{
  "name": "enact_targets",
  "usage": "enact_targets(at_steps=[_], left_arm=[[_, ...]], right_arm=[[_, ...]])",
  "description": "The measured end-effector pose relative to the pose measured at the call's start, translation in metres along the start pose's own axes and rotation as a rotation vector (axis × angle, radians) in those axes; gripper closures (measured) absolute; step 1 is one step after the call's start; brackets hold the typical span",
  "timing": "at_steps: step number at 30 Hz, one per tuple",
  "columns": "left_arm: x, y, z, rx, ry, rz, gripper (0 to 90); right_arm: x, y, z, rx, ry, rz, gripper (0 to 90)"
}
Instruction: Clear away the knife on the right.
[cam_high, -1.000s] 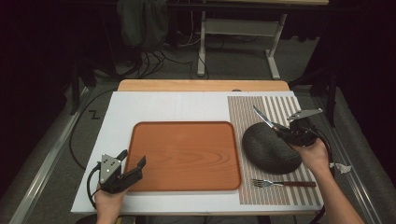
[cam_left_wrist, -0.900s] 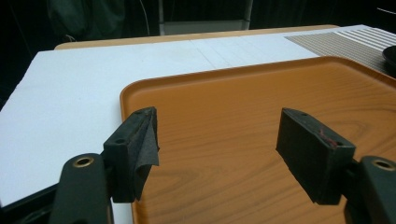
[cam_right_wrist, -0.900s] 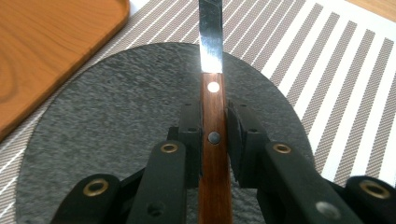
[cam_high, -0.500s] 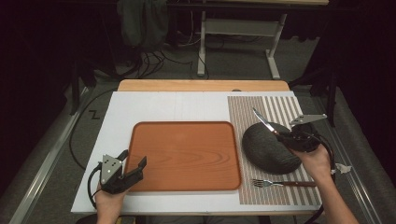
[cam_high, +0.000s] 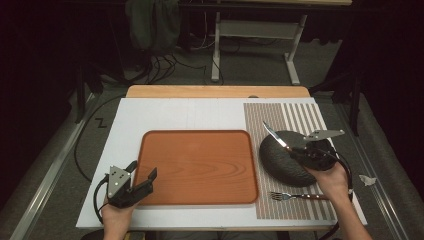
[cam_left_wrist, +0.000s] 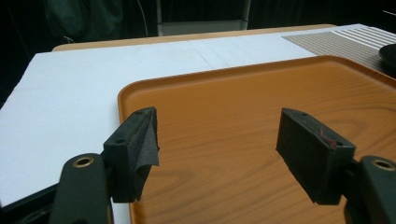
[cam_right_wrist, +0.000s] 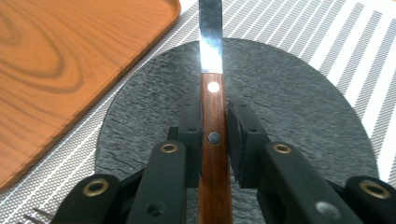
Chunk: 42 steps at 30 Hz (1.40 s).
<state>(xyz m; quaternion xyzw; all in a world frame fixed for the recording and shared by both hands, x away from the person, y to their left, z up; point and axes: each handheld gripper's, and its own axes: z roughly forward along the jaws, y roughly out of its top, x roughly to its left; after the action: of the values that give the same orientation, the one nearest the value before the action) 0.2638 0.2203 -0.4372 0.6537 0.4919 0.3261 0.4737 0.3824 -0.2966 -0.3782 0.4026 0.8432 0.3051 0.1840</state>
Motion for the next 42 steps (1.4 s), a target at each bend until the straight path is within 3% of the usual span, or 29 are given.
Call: enact_targets(at_steps=[15,42], left_arm=[[0.001,0.000,0.001,0.004,0.000,-0.007,29.6],[-0.001,0.000,0.000,0.002,-0.006,0.002,29.6]], right_arm=[[0.017,-0.007,0.000,-0.018,0.037,-0.004,78.6],[0.059,0.000,0.007,-0.013,0.107,-0.077,78.6]])
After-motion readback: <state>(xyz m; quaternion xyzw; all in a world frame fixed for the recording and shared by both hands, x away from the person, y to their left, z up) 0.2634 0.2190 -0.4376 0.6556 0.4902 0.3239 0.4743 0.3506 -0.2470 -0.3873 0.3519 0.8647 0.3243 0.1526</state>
